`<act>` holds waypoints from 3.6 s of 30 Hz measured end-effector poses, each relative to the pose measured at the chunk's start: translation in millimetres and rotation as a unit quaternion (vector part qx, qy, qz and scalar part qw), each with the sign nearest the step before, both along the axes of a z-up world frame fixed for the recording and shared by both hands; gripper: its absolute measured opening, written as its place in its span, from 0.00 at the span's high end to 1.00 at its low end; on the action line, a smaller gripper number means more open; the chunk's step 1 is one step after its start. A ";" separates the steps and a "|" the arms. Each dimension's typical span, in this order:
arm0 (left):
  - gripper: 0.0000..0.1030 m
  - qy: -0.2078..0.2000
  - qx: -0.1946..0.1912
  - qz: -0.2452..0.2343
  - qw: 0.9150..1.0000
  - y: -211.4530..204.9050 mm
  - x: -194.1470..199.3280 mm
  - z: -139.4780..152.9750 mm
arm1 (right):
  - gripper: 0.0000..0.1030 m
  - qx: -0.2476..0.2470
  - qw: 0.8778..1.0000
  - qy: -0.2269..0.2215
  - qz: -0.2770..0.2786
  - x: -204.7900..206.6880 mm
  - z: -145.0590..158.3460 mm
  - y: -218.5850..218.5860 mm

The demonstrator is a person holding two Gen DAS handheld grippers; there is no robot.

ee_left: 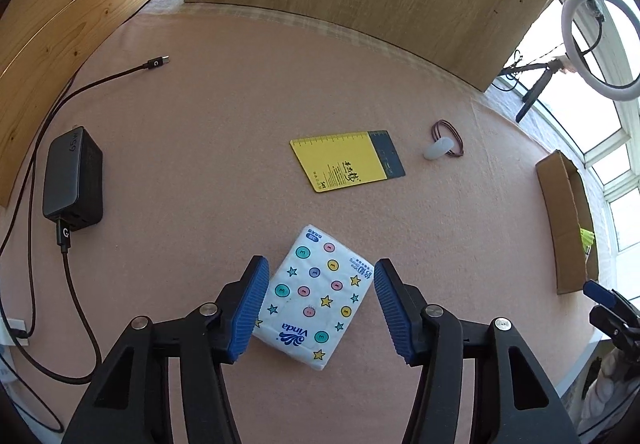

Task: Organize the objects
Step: 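Close the left gripper on the Vinda tissue pack while the right gripper also grips it, then carry the tissue pack into the box and open both grippers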

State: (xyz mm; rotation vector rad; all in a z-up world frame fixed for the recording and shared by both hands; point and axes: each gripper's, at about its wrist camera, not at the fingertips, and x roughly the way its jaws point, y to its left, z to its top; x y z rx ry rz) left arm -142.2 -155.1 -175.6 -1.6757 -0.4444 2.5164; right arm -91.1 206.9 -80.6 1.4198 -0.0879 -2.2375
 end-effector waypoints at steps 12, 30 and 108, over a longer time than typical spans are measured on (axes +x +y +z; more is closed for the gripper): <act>0.67 -0.015 0.049 0.003 0.999 -13.1 5.5 -22.0 | 0.31 0.006 1.000 -0.010 0.006 8.9 -2.1 -8.4; 0.70 0.002 0.043 -0.017 0.999 81.4 54.4 -21.7 | 0.31 -0.034 0.998 -0.051 0.011 8.9 -28.3 -7.4; 0.59 0.127 0.037 -0.311 0.941 436.4 -35.5 96.5 | 0.69 -0.038 0.994 0.029 -0.102 -72.0 34.6 170.5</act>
